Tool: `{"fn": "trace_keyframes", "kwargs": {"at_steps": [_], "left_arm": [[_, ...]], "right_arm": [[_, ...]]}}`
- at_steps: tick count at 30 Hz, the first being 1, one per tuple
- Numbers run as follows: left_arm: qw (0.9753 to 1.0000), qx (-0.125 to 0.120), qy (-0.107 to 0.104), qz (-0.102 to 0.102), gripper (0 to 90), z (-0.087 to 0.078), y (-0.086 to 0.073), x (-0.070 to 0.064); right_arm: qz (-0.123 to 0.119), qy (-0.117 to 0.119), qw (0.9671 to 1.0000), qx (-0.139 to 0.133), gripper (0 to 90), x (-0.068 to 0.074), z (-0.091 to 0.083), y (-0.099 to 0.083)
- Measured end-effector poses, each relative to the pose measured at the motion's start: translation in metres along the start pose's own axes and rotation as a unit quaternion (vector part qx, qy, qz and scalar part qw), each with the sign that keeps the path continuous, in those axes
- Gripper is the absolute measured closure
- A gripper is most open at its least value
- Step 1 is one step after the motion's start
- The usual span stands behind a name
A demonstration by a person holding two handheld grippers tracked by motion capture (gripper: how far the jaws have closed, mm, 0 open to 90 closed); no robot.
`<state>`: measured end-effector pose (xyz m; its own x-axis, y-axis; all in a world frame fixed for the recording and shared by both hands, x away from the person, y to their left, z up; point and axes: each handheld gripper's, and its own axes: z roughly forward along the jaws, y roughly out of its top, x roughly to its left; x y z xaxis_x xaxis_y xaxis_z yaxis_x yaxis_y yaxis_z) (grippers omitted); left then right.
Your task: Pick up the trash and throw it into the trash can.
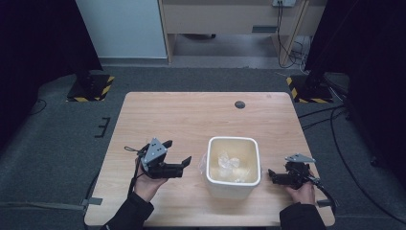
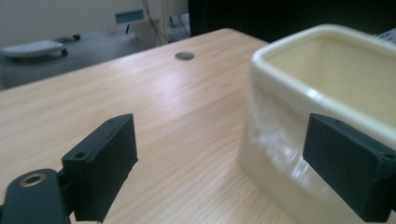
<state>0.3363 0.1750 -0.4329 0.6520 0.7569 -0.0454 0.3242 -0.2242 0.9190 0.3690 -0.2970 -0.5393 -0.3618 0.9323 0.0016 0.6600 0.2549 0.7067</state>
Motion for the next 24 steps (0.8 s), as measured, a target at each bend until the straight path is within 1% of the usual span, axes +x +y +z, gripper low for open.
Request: {"fn": "trace_keyframes", "kwargs": {"at_steps": [4,5,6,8,9,10,12,13,14,16,19,20,22,23,24], "left_arm": [[0.9997,0.016,0.014,-0.008,8.7,-0.007,-0.021,0.012],[0.9994,0.022,0.02,-0.016,8.6,-0.009,-0.03,0.017],[0.9994,0.022,0.02,-0.016,8.6,-0.009,-0.03,0.017],[0.9991,0.027,0.026,-0.022,8.6,-0.01,-0.039,0.022],[0.9985,0.036,0.032,-0.025,8.6,-0.011,-0.047,0.026],[0.9985,0.036,0.032,-0.025,8.5,-0.011,-0.047,0.026],[0.9978,0.046,0.038,-0.029,8.5,-0.01,-0.053,0.03],[0.997,0.055,0.044,-0.033,8.4,-0.009,-0.059,0.035],[0.997,0.055,0.044,-0.033,8.3,-0.009,-0.059,0.035],[0.9959,0.066,0.05,-0.035,8.3,-0.007,-0.065,0.04],[0.9935,0.088,0.063,-0.035,8.0,-0.006,-0.075,0.047],[0.9916,0.104,0.068,-0.035,8.1,-0.005,-0.08,0.05],[0.9897,0.117,0.075,-0.034,8.6,-0.005,-0.084,0.052],[0.9886,0.124,0.077,-0.038,8.5,-0.003,-0.087,0.054],[0.9875,0.132,0.078,-0.038,8.6,-0.003,-0.089,0.055]], "right_arm": [[0.0,0.0,1.0,0.0,0.3,0.0,0.0,0.0],[0.0,0.0,1.0,0.0,0.3,0.0,0.0,0.0],[0.0,0.0,1.0,0.0,0.3,0.0,0.0,0.0],[0.0,0.0,1.0,0.0,0.3,0.0,0.0,0.0],[0.001,0.0,1.0,0.0,0.3,0.0,0.0,0.0],[0.001,0.0,1.0,0.0,0.3,0.0,0.0,0.0],[0.0,0.0,1.0,0.0,0.3,0.0,0.0,0.0],[0.0,0.0,1.0,0.0,0.3,0.0,0.0,0.0],[0.0,0.0,1.0,0.0,0.3,0.0,0.0,0.0],[0.0,0.0,1.0,0.0,0.3,0.0,0.0,0.0],[0.0,0.0,1.0,0.0,0.3,0.0,0.0,0.0],[0.0,0.0,1.0,0.0,0.3,0.0,0.0,0.0],[0.0,0.0,1.0,0.0,0.3,0.0,0.0,0.0],[0.0,0.0,1.0,0.0,0.3,0.0,0.0,0.0],[0.0,0.0,1.0,0.0,0.3,0.0,0.0,0.0]]}}
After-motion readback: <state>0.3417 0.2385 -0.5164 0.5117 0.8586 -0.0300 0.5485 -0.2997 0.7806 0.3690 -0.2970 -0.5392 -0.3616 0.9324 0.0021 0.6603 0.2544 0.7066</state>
